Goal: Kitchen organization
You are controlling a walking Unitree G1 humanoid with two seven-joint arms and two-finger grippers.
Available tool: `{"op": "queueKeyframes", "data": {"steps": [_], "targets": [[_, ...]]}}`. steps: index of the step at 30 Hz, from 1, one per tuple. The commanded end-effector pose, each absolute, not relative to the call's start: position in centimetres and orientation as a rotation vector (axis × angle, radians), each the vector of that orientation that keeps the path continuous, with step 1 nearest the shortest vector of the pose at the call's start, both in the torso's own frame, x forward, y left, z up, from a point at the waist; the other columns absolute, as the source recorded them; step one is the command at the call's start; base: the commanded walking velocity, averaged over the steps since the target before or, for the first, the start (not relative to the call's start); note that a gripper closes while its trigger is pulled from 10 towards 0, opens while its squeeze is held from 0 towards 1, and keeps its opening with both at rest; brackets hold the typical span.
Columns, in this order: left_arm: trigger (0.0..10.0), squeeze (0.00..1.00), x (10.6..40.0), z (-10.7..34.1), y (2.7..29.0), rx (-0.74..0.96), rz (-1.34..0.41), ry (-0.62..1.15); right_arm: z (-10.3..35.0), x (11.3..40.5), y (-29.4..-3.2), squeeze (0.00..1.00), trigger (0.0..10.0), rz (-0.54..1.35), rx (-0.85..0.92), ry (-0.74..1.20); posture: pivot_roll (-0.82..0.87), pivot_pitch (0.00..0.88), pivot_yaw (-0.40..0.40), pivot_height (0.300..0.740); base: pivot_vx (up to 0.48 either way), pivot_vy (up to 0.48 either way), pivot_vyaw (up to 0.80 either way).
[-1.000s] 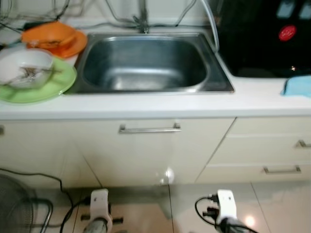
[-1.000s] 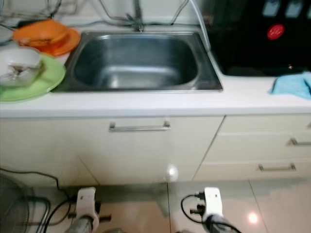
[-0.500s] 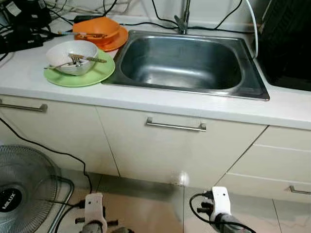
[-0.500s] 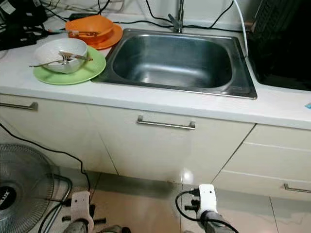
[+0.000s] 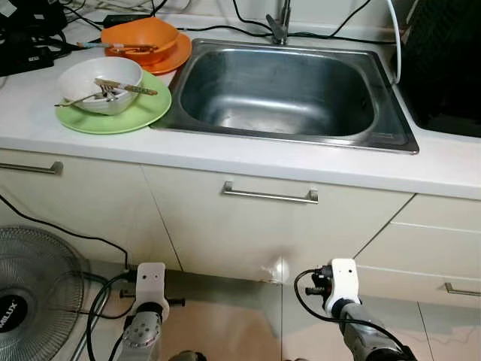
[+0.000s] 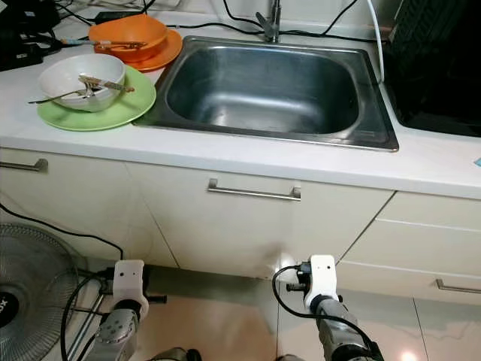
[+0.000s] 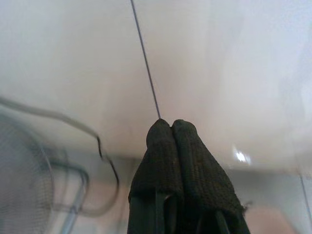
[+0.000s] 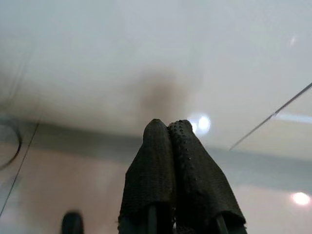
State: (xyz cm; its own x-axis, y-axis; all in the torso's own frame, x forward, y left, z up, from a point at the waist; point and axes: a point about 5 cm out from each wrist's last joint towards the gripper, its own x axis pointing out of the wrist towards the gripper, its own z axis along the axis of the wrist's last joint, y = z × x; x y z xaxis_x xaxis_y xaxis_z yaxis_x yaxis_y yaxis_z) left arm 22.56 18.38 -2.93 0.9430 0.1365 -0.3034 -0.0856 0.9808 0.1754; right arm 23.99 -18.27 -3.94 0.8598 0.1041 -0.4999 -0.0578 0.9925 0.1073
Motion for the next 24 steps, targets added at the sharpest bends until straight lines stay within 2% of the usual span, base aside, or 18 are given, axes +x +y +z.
{"op": "queueKeyframes", "data": {"steps": [1, 15, 24], "targets": [[10.0, 0.00, 22.5, -2.2, 18.6, 0.218, 0.115, 0.245, -3.1, 24.4, -19.0, 0.00, 10.0, 0.072, 0.087, 0.444, -0.01, 0.090, 0.001, 0.740, 0.000, 0.000, 0.00], [10.0, 0.00, 22.4, 3.1, 20.5, 0.227, 0.229, -0.050, 1.2, 26.0, -21.0, 0.00, 10.0, 0.034, 0.028, 0.122, -0.02, 0.100, -0.003, 0.740, 0.000, 0.000, 0.00], [10.0, 0.00, 21.2, 5.1, 21.0, 0.255, 0.264, -0.106, 3.3, 25.8, -19.9, 0.00, 10.0, 0.062, 0.014, 0.003, -0.02, 0.106, -0.004, 0.740, 0.000, 0.000, 0.00]]}}
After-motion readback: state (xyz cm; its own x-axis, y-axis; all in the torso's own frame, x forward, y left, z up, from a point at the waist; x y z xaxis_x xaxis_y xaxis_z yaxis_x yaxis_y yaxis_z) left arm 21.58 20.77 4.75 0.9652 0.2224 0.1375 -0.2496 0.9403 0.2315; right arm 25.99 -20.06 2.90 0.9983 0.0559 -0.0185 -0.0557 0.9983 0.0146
